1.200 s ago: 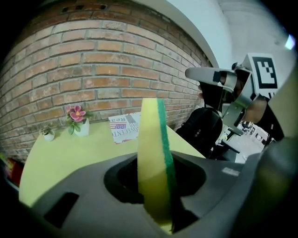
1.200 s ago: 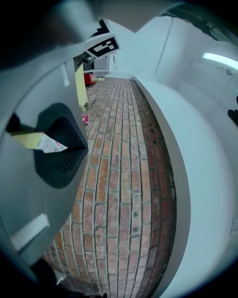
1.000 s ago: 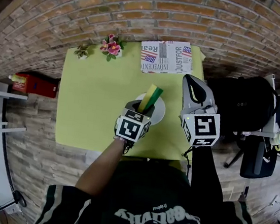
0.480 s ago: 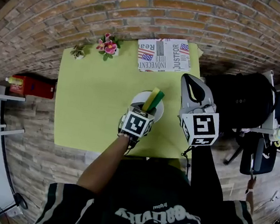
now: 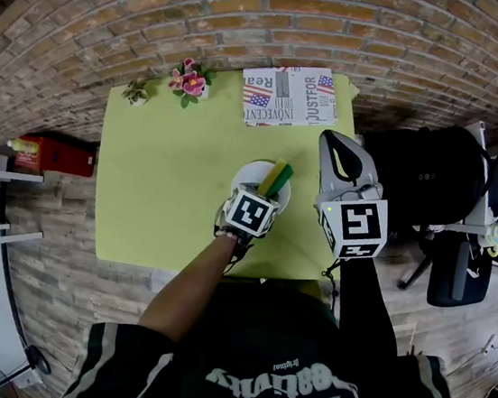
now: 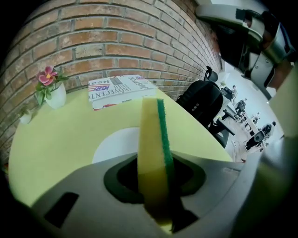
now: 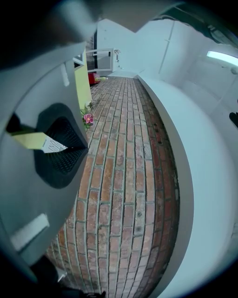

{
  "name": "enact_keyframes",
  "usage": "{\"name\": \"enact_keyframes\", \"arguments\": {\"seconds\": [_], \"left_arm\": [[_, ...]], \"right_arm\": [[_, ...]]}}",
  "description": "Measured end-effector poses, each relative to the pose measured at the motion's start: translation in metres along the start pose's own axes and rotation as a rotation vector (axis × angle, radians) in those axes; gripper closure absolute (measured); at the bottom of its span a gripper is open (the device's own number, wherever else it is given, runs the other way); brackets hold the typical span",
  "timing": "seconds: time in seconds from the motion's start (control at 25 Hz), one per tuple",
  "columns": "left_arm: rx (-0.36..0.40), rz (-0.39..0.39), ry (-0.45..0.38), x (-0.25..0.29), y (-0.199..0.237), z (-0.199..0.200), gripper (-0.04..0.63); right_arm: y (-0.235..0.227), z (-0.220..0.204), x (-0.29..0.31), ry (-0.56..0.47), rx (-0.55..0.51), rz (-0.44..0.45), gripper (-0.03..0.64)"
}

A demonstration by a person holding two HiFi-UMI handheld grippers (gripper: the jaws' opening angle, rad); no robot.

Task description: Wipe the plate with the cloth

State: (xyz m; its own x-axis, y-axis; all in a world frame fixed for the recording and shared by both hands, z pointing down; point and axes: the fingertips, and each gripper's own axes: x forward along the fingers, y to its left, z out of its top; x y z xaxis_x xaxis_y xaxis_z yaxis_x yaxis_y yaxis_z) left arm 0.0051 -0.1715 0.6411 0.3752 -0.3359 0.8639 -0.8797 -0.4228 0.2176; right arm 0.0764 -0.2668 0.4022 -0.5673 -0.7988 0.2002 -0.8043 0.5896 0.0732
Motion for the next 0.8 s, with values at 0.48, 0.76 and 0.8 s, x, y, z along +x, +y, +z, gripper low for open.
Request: {"name": "enact_keyframes", "arguments": {"seconds": [0.48, 0.76, 0.8], "left_arm": [[0.009, -0.008, -0.013, 0.01, 0.002, -0.003, 0.459], [-0.037, 0.04, -0.006, -0.003, 0.017, -0.009, 0.459], [-0.043, 0.046, -0.007, -0.004, 0.02, -0.01, 0.459]], "right_arm": [[-0.005, -0.001, -0.006, 0.0, -0.004, -0.015, 0.603], [-0.003, 0.002, -0.007, -0.005, -0.008, -0.007, 0.603], [-0.003, 0.002, -0.007, -0.005, -0.008, -0.005, 0.603]]}}
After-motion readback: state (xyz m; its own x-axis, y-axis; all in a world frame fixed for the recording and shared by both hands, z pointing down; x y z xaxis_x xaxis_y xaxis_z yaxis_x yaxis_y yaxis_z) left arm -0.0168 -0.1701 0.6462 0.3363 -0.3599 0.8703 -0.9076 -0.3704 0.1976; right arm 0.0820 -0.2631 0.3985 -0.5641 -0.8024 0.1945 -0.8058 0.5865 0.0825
